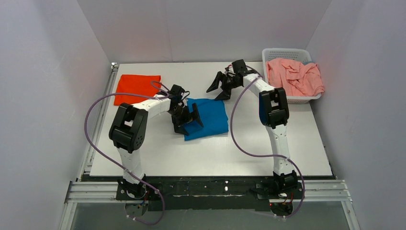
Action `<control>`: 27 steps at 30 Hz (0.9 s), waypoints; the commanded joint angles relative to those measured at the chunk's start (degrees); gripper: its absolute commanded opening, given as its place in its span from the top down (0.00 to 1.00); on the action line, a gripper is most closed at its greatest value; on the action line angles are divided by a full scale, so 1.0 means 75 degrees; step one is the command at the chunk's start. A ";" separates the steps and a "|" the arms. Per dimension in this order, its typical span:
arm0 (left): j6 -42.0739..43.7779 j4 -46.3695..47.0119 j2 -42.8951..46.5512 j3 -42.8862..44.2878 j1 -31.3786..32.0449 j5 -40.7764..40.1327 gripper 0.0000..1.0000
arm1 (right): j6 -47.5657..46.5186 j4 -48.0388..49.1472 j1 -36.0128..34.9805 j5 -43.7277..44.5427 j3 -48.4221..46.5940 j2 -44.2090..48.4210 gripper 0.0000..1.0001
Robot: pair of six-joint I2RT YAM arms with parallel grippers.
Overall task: Fold and stack the t-shirts
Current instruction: Fold the long partially folded tshirt into a neat square
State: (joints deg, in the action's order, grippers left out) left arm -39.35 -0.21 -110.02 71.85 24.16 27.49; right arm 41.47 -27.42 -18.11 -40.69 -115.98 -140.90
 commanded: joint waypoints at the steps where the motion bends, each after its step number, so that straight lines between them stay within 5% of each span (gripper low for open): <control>1: 0.0359 -0.1084 0.0089 -0.0527 0.0024 -0.0381 0.02 | 0.0154 -0.0097 0.0054 -0.0026 -0.0033 -0.0325 0.18; 10: 0.0324 -0.1366 0.1453 -0.0172 0.0036 -0.0774 0.02 | -0.0912 -0.2070 0.0070 0.0810 -0.2564 0.0430 0.14; 20: 0.0298 -0.2240 0.3325 -0.0720 -0.0040 -0.1800 0.02 | -0.0580 0.0605 -0.0559 0.0277 0.3671 0.4428 0.11; 27: -0.0060 -0.1860 0.3883 -0.1526 -0.0555 -0.1785 0.02 | 0.0079 0.2522 -0.0992 -0.0242 0.5994 0.4873 0.11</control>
State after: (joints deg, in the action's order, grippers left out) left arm -38.22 -9.85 -81.19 62.98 22.20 14.87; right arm 38.85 -20.01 -25.10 -39.92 -77.30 -103.74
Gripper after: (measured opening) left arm 0.981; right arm 0.887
